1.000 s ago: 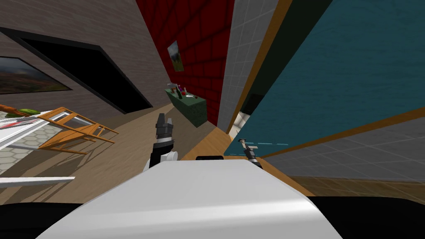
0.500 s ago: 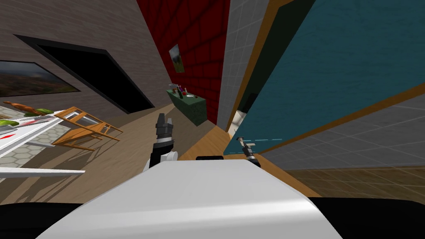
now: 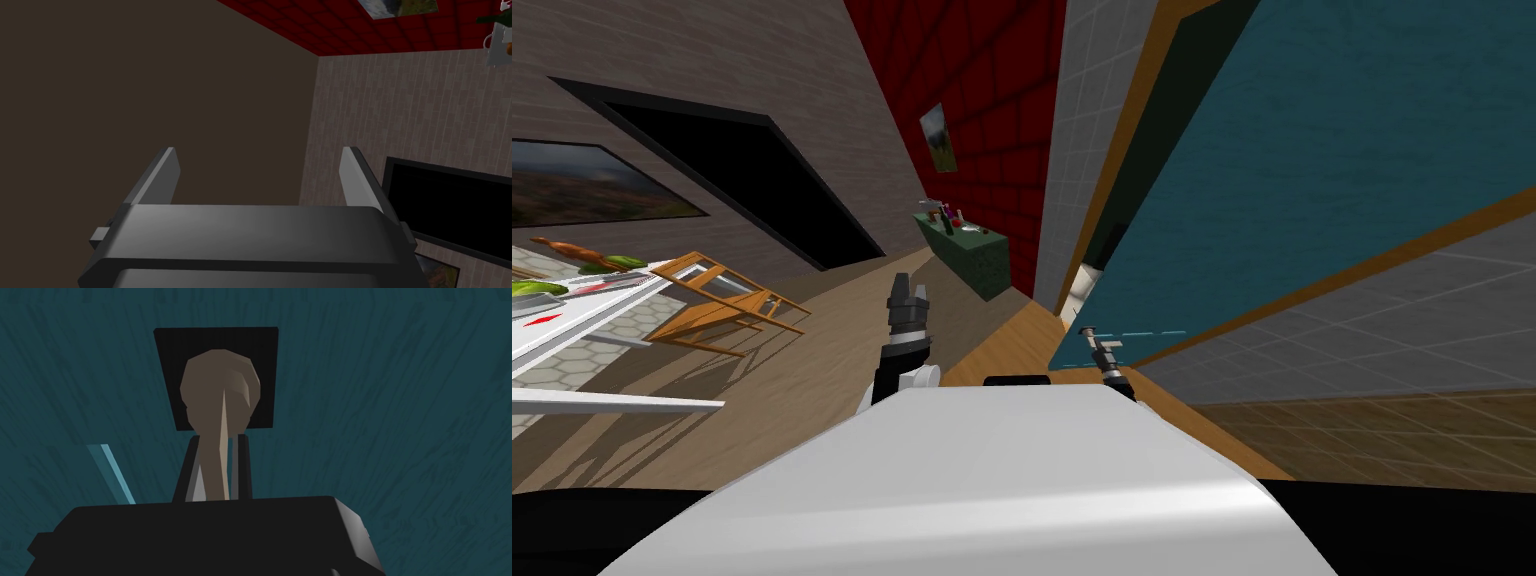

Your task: Pull the door open

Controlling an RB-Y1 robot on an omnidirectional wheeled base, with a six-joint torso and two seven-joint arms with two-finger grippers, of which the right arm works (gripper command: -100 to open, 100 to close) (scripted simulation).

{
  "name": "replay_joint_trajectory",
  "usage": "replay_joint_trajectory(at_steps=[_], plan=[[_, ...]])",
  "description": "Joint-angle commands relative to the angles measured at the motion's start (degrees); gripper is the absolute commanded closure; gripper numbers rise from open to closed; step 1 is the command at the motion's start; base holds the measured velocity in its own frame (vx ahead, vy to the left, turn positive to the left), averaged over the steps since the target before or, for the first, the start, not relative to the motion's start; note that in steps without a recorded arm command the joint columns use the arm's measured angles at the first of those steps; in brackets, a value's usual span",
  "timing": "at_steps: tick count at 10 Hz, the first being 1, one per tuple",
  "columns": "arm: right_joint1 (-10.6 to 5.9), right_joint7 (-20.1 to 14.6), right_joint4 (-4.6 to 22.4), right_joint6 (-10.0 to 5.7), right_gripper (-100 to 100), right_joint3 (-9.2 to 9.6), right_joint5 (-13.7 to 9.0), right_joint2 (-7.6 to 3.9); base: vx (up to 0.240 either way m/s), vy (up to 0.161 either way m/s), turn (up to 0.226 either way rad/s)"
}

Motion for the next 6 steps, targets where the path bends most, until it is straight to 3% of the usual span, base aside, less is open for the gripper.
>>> replay_joint_trajectory(at_steps=[1,6], plan=[[-0.3,-0.5,-0.4,0.57,100,0.02,1.8,0.83,-0.157,-0.039,0.028],[-2.78,-1.8,0.2,2.24,100,-1.65,6.2,2.27,-0.133,-0.052,0.011]])
